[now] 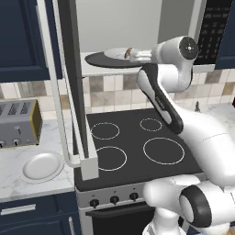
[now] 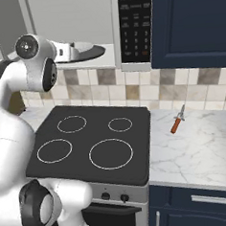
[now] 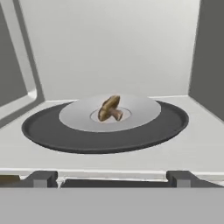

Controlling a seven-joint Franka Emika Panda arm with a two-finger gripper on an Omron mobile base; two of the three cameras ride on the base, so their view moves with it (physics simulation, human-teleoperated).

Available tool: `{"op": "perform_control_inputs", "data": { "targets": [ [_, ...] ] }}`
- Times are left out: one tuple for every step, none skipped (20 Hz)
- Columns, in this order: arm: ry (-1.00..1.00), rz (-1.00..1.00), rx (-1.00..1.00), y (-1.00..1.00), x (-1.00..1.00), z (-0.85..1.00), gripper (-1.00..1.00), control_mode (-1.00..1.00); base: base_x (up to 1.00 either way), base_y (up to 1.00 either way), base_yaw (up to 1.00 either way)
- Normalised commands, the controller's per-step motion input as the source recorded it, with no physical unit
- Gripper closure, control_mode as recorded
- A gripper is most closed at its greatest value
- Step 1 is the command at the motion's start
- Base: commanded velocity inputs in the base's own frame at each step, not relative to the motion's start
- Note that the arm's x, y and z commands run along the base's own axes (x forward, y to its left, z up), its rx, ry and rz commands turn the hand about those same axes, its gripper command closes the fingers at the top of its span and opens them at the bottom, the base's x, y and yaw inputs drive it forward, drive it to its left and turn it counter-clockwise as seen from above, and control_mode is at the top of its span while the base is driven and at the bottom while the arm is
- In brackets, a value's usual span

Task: Pick the mushroom from the counter and place it in the microwave.

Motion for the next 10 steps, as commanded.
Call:
{"op": "perform_control_inputs", "data": {
  "targets": [
    [-0.11, 0.00, 0.13, -0.08, -1.00, 0.00, -1.00, -1.00, 0.00, 0.00, 0.00],
    [-0.10, 0.00, 0.13, 0.00, -1.00, 0.00, -1.00, -1.00, 0.00, 0.00, 0.00],
    [-0.09, 0.00, 0.13, -0.04, -1.00, 0.00, -1.00, -1.00, 0.00, 0.00, 0.00],
    [-0.08, 0.00, 0.09, 0.00, -1.00, 0.00, -1.00, -1.00, 0.00, 0.00, 0.00],
    [-0.04, 0.00, 0.08, 0.00, -1.00, 0.00, -1.00, -1.00, 0.00, 0.00, 0.00],
    [0.00, -0.01, 0.05, 0.00, -1.00, 0.00, -1.00, -1.00, 0.00, 0.00, 0.00],
    [0.00, -0.01, 0.02, 0.00, -1.00, 0.00, -1.00, -1.00, 0.00, 0.00, 0.00],
    [0.00, -0.02, 0.00, 0.00, -1.00, 0.00, -1.00, -1.00, 0.00, 0.00, 0.00],
    [0.00, -0.02, 0.00, 0.00, -1.00, 0.00, -1.00, -1.00, 0.00, 0.00, 0.00],
    [0.00, -0.02, 0.00, 0.00, -1.00, 0.00, -1.00, -1.00, 0.00, 0.00, 0.00]
  ]
}}
